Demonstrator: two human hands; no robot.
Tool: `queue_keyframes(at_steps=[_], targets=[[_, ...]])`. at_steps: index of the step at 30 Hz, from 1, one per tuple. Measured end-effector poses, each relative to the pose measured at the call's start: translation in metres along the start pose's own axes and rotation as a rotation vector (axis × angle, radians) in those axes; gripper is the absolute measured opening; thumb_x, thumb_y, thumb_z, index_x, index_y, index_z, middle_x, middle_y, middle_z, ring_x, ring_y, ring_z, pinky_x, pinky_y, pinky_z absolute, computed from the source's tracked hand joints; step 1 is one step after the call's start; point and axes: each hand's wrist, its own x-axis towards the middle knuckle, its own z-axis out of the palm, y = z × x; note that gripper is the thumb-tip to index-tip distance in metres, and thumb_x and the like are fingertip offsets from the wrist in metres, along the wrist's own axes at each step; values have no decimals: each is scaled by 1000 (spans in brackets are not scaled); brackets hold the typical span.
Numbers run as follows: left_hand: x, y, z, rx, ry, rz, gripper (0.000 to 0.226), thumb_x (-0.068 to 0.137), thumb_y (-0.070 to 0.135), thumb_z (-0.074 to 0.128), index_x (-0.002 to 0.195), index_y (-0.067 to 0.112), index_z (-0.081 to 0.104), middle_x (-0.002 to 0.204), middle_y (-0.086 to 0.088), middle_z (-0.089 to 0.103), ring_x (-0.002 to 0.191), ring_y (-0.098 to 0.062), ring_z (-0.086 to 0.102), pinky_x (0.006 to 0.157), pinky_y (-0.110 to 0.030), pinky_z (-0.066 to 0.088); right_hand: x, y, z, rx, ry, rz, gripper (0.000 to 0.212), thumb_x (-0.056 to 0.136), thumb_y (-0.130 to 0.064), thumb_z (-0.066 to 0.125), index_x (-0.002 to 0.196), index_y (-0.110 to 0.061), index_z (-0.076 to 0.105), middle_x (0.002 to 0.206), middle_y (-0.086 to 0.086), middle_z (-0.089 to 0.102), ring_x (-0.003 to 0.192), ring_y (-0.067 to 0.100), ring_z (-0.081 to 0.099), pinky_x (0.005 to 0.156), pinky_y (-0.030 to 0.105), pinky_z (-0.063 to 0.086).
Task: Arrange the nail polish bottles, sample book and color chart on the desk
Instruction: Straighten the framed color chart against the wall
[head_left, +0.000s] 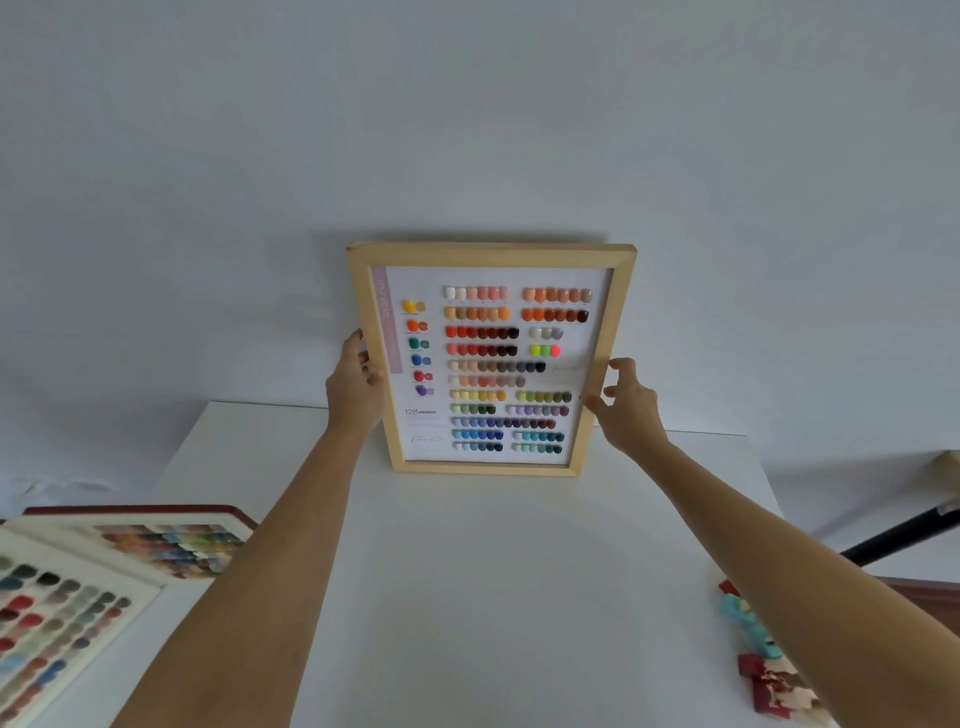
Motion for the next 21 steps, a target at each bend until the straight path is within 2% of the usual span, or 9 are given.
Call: queue_keyframes(at_steps=[6, 11, 13, 16, 19, 21], targets=[[-29, 14, 0, 53, 127, -83, 63, 92, 10, 56, 145, 15, 22, 140, -19, 44, 128, -34, 48, 95, -46, 49, -25, 2, -27, -42, 1, -13, 57, 89, -29, 61, 134, -13, 30, 123, 21, 58, 118, 35, 49, 90, 43, 47], [-69, 27, 1, 37, 171, -3, 57, 91, 10, 57, 140, 16, 29, 135, -17, 45, 124, -32, 50, 89, -42, 52, -55, 14, -55, -41, 0, -40, 53, 90, -28, 60, 132, -10, 33, 123, 23, 58, 117, 35, 50, 89, 39, 44], [-88, 31, 6, 37, 141, 66, 53, 91, 12, 58, 138, 15, 33, 133, -15, 47, 123, -30, 50, 89, -41, 52, -68, 23, -68, -40, -9, -43, 49, 90, -29, 60, 129, -11, 38, 119, 21, 60, 116, 33, 50, 84, 36, 43], [-119, 36, 17, -17, 52, 117, 50, 91, 13, 58, 136, 14, 37, 135, -13, 50, 125, -26, 50, 88, -31, 47, -89, 38, -87, -33, -14, -30, 37, 89, -28, 61, 120, -13, 48, 110, 14, 65, 108, 29, 54, 79, 36, 47], [-151, 41, 33, -36, -79, 176, 47, 91, 12, 57, 135, 12, 41, 135, -11, 53, 125, -24, 50, 99, -38, 46, -110, 51, -105, -57, -25, -30, 26, 87, -25, 64, 109, -14, 57, 99, 7, 70, 87, 26, 62, 73, 33, 50], [-170, 45, 46, -52, -182, 210, 43, 91, 12, 57, 132, 11, 45, 133, -10, 55, 124, -23, 52, 100, -40, 47, -127, 62, -116, -71, -28, -2, 20, 86, -24, 64, 103, -15, 60, 93, 3, 71, 76, 24, 66, 65, 30, 52]])
